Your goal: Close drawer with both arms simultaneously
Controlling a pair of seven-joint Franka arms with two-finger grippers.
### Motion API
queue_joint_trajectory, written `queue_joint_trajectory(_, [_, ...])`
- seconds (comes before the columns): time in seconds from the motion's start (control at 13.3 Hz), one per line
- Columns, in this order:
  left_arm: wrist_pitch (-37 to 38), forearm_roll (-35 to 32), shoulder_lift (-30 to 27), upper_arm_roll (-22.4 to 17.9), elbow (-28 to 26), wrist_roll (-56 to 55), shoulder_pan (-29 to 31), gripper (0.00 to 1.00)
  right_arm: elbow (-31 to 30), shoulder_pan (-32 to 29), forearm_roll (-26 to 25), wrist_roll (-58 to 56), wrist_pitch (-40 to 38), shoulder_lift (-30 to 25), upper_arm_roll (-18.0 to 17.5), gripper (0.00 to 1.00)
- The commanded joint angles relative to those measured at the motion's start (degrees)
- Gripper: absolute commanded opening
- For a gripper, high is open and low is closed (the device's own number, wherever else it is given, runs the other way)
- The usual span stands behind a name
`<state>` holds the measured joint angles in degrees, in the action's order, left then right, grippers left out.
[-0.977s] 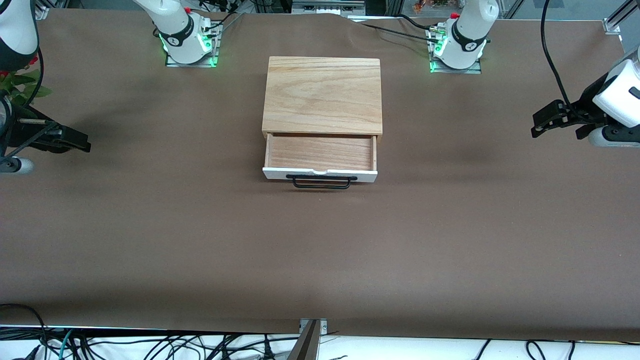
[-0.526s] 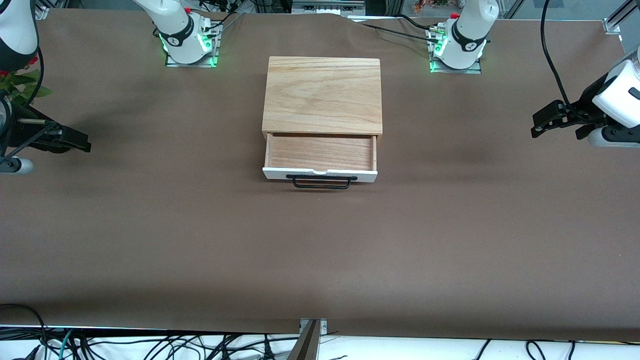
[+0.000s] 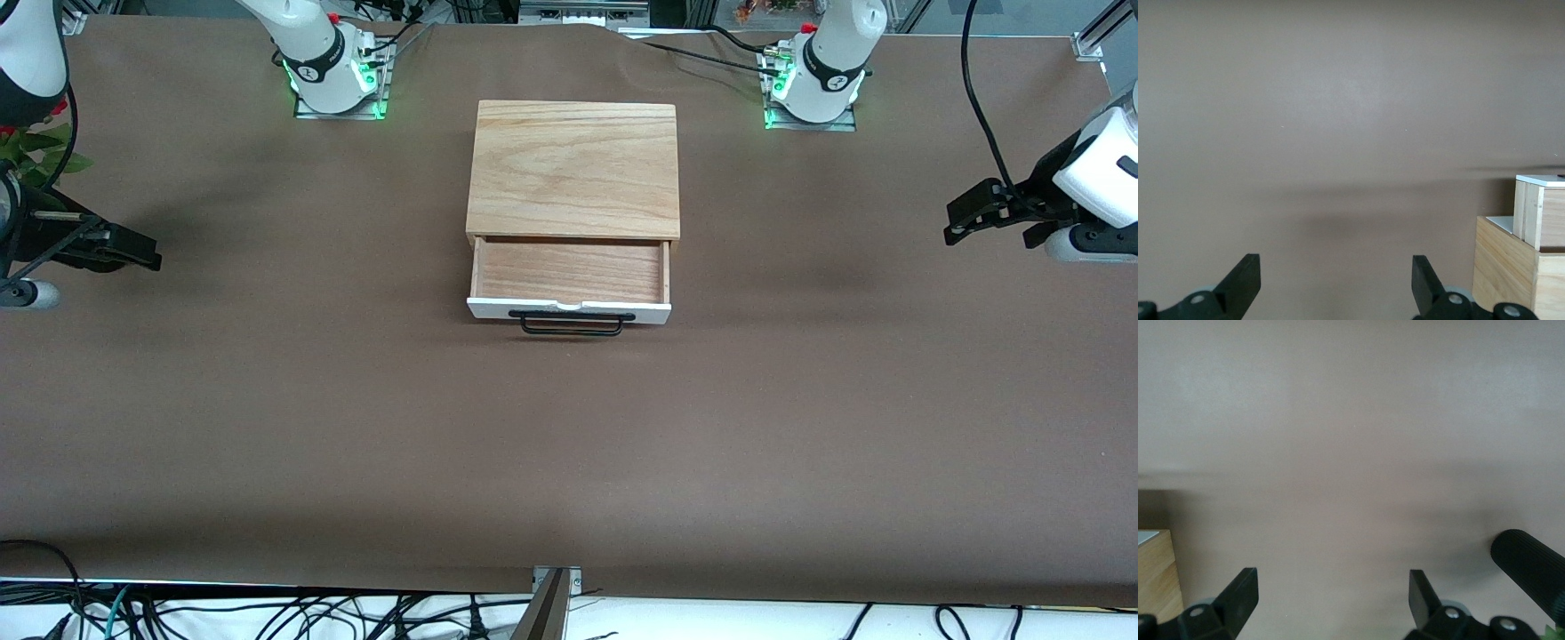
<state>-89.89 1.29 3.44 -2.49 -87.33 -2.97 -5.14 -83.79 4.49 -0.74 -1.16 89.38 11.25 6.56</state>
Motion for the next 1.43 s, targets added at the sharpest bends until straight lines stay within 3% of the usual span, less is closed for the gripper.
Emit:
queue_joint_trajectory(0.0, [0.42,0.38,0.52,0.03,1.28,0.69,0.04,1.0,0.46,-0.27,0.66,-0.07,0.09,0.0,-0.06,1.0])
queue_joint_trajectory(0.98, [0.15,0.99,2.45,0.11,1.81,1.39,-0.39,1.0,2.57,-0.18,1.09,0.45,0.09,1.32,-0.06,1.0])
queue_joint_trajectory(1.35, [-0.37,1.16,7.1,0.47,4.34,0.78,-6.19,1.0,2.4,-0.09,2.93,0.63,0.09,2.19,-0.14,1.0])
